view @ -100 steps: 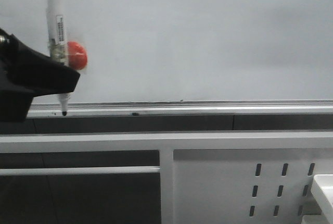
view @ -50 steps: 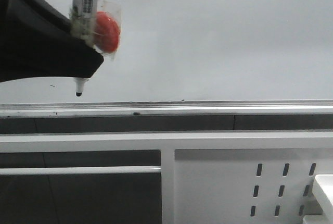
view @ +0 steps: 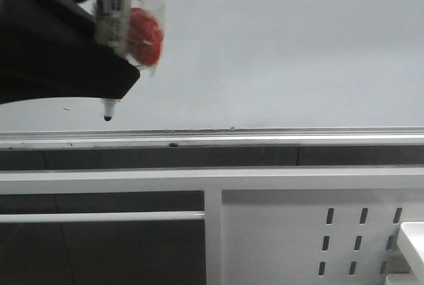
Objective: Write number 1 on whiteboard
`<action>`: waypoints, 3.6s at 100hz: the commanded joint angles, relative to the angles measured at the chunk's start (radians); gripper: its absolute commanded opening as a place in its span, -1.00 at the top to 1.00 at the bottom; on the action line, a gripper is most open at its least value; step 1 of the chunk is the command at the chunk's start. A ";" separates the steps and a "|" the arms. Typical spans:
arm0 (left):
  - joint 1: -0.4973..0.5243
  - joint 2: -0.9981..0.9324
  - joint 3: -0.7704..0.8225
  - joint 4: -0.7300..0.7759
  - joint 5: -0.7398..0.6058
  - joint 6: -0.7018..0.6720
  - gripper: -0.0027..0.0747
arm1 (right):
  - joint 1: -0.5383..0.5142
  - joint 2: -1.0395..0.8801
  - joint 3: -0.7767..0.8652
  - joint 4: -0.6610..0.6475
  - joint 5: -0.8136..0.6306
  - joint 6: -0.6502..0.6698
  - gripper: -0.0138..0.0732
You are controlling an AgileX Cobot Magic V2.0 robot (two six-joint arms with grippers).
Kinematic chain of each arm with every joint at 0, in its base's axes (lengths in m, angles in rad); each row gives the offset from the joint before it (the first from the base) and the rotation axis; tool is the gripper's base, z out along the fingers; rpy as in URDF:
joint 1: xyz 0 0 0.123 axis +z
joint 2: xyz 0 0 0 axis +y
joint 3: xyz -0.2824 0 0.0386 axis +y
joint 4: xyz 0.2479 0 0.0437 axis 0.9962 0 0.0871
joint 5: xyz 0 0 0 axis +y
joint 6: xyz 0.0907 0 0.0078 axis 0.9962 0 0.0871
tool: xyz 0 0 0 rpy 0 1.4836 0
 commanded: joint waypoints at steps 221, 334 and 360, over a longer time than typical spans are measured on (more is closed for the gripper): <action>0.202 -0.821 -0.037 0.038 0.273 -0.344 0.84 | -0.434 -0.327 0.421 -0.209 -0.666 -0.010 0.80; 0.369 -0.921 -0.021 -0.024 0.383 -0.344 0.98 | -0.480 -0.203 0.407 -0.232 -0.829 -0.070 0.80; 0.369 -0.921 -0.019 -0.024 0.383 -0.344 0.98 | -0.493 -0.203 0.404 -0.185 -0.806 -0.098 0.80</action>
